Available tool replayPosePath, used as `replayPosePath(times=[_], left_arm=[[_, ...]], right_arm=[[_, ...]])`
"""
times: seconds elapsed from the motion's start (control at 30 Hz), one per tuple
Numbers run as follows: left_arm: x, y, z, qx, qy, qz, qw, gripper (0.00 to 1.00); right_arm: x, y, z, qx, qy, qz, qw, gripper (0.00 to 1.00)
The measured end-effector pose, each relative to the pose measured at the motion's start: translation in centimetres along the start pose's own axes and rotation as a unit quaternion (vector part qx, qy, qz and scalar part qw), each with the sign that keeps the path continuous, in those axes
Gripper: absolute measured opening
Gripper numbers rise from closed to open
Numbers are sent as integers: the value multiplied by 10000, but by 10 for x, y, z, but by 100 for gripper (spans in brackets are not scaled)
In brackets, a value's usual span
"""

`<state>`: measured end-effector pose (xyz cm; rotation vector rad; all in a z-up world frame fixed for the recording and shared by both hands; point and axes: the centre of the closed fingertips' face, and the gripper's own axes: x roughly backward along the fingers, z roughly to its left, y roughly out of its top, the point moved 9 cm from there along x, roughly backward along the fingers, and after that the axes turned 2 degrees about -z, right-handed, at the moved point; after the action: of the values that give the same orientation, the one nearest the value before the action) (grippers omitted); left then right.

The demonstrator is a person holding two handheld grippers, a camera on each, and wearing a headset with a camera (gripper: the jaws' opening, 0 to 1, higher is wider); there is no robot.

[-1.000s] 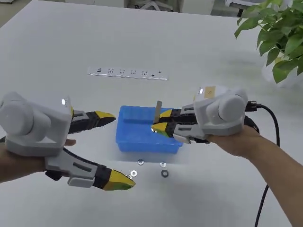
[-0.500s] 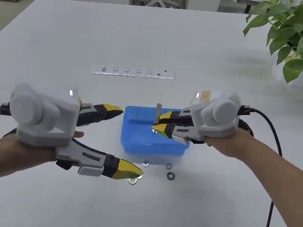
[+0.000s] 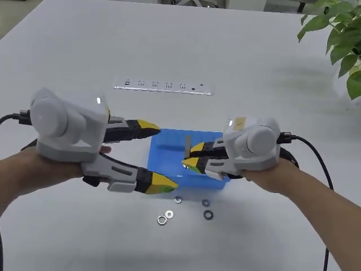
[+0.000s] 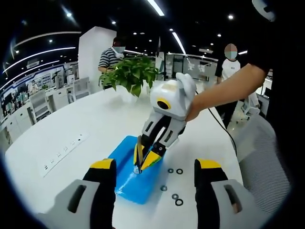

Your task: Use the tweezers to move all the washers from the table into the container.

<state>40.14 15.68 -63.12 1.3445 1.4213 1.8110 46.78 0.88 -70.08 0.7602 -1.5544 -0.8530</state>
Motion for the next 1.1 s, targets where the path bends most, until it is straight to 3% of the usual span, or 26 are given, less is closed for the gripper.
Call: replayPosePath(times=[0.53, 1.1], left_arm=[[-28, 9, 24, -344, -168, 51, 9993, 28], [-49, 8, 35, -654, -583, 217, 9959, 8]], right_arm=[[-8, -8, -4, 91, 137, 62, 9998, 9], [-8, -13, -6, 124, 248, 91, 9996, 9]])
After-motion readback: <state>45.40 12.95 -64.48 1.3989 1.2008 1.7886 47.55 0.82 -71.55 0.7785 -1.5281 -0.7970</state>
